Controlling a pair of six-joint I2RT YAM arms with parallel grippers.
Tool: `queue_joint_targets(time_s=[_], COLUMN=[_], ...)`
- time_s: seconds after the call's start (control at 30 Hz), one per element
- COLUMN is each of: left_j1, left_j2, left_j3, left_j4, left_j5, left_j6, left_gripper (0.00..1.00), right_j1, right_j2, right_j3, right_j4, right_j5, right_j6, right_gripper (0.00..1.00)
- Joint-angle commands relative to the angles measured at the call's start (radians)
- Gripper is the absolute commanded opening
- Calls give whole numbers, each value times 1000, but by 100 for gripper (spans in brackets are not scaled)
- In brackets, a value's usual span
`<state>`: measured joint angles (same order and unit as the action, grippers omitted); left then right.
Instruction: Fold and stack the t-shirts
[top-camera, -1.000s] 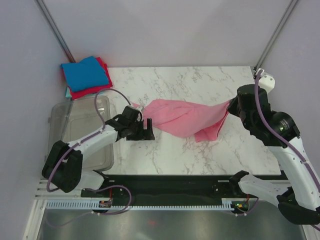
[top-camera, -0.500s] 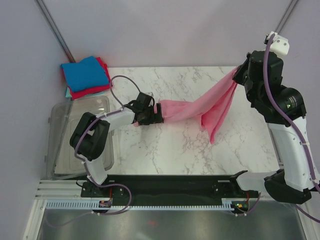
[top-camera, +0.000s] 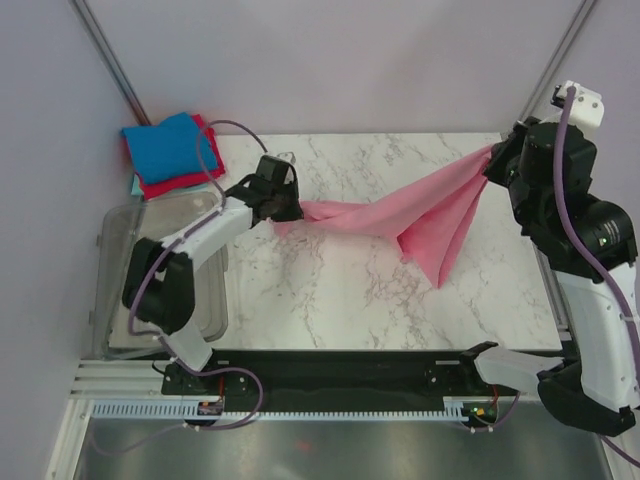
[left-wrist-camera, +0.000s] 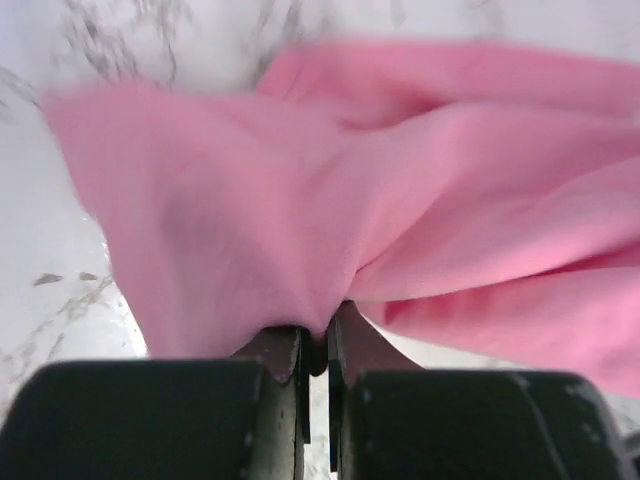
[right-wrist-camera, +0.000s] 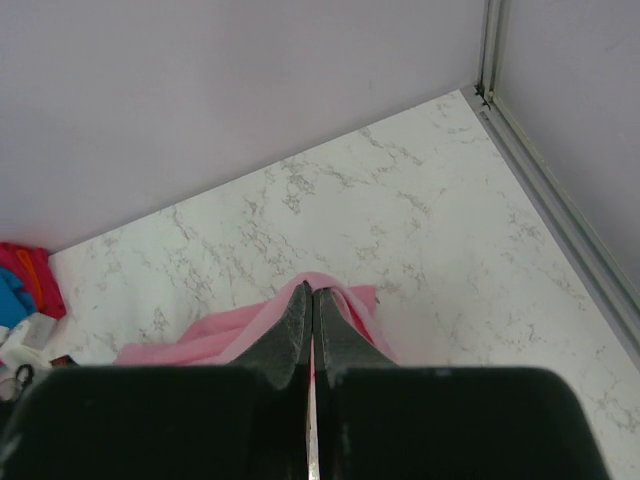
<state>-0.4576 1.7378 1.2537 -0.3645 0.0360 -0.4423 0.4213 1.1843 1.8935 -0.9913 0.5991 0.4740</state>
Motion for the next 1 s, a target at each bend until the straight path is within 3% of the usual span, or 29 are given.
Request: queue_joint_targets(time_s=[0.0, 0.1, 0.13, 0.23, 0.37, 0.4, 0.43, 0.53, 0.57, 0.6, 0.8, 0.97], left_j1=[-3, -1, 3, 58, 148, 161, 184, 180, 169, 159, 88, 57], left_j2=[-248, -275, -252, -102, 222, 349, 383, 424, 398, 364, 14, -220], left_j3=[176, 375, 521, 791, 1154, 1202, 1205, 1065, 999, 845, 384, 84], left_j4=[-155, -350, -472, -571, -761, -778, -781, -784, -765, -689, -516, -458], left_j5=[-9, -7, -13, -10, 167, 197, 231, 263, 242, 226, 119, 44], left_j6=[105, 171, 212, 266, 275, 269, 248, 235, 235, 232, 188, 128], left_gripper=[2, 2, 2, 2, 4, 10, 40, 79, 82, 84, 87, 73], right_j1=[-6, -6, -6, -6, -12, -18, -27, -85, -114, -125, -191, -216], right_j2=[-60, -72, -69, -39, 12, 23, 41, 52, 51, 49, 61, 55], right_j3=[68, 116, 121, 115, -6, -37, -69, -207, -277, -309, -412, -465], right_j4=[-13, -52, -61, -93, -99, -98, -87, -25, -3, 15, 72, 95], right_j5=[43, 102, 144, 220, 245, 242, 229, 116, 87, 33, -67, -110], right_j6=[-8, -34, -57, -80, -69, -60, -55, -48, -48, -51, -55, -71], right_gripper=[0, 0, 0, 0, 0, 0, 0, 0, 0, 0, 0, 0])
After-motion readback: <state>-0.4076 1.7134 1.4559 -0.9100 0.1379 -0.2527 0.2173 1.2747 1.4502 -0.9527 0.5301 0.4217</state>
